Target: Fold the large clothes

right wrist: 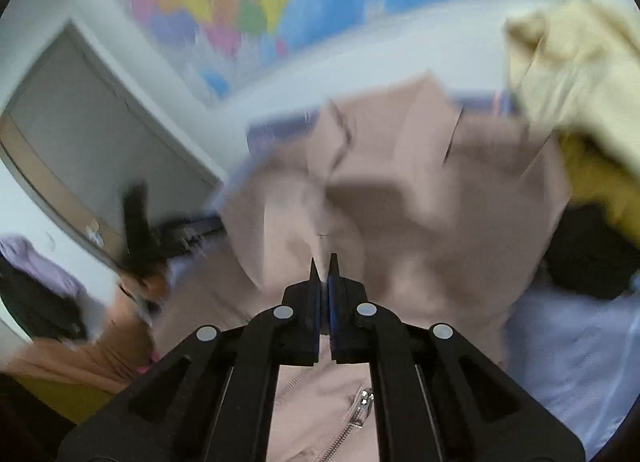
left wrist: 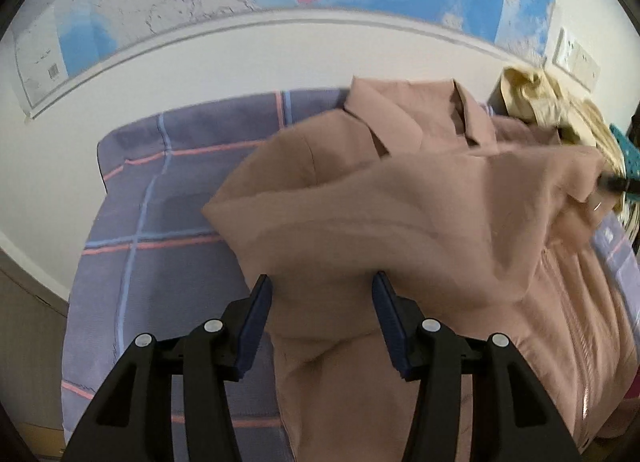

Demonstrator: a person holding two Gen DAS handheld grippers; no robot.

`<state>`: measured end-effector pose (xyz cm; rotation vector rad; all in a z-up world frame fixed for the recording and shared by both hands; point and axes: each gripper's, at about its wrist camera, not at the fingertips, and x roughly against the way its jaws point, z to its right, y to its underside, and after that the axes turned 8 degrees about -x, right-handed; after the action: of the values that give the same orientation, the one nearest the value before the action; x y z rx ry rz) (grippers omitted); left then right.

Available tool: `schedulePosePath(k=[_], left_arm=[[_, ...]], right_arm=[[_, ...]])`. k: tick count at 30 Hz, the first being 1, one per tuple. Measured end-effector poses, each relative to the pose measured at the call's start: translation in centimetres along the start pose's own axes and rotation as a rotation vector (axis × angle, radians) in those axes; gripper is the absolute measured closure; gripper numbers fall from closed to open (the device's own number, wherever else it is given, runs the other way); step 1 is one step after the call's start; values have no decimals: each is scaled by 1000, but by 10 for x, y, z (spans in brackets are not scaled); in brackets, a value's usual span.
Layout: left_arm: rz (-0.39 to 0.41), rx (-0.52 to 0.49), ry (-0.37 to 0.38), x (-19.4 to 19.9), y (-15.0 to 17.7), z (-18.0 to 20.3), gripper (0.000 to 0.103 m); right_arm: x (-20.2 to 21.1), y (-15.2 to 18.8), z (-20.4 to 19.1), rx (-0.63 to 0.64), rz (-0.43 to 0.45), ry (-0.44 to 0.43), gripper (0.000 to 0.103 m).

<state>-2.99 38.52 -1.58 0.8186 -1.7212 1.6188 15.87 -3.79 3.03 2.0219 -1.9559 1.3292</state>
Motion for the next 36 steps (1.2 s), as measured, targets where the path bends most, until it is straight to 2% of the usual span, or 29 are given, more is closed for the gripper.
schedulePosePath(k=[3,5,6,7,8,10,14,15,16,17,18,20,21,23,26,27,28,30,33,36], left_arm=[[14,23,-19,-5,-13,-1,53],[6,28,-21,-13,-20,3,53],[2,29,-21,-16,-22,4,53],[-1,27,-19,-19,-22,6,53],[-1,17,-13,-20,-22,9,53],[15,7,-17,-20,-18,13,49],[1,-26,-32,-27,-13,17,48],[-6,-31,-36,-31,-14,17,48],[-10,-32,-42,-34,-14,17,48],[-17,-30,-48,-39,-15,17,48],[-22,-29,-48,-42,-16,17,48],[-26,-32,-79,-50,-19,17,48],[-27,-35,-92,-52,-20,17,48],[-35,-35,-113,-58,-21,16,45],[-20,-26,-103,-52,-20,13,44],[-3,-23,-102,-45,-19,12,44],[23,-20,-91,-35,-16,11,44],[70,-1,-68,-14,-10,5,39],[114,48,-50,7,-1,-8,31],[104,67,-75,12,6,-21,28]], right_arm=[[15,-30,19,-37,50,120,99],[7,-39,37,-75,29,192,95],[4,-40,46,-96,29,223,83],[0,-38,53,-110,13,237,76],[-7,-35,57,-104,-7,239,63],[-7,-25,58,-90,8,267,34],[-9,-7,53,-35,27,252,32],[-14,-6,52,-30,21,263,40],[-21,-6,53,-25,4,267,61],[-28,-9,51,-25,-10,271,74],[-34,-11,54,-30,-21,299,100],[-37,-20,57,-55,-6,322,100],[-29,-24,65,-93,34,327,102],[-17,-29,79,-168,77,306,102],[-15,-24,79,-178,54,281,95],[-9,-21,75,-163,70,284,80],[-1,-16,70,-141,90,278,60],[18,-4,59,-96,147,275,42],[34,17,60,-75,178,285,39],[24,29,80,-130,130,301,38]])
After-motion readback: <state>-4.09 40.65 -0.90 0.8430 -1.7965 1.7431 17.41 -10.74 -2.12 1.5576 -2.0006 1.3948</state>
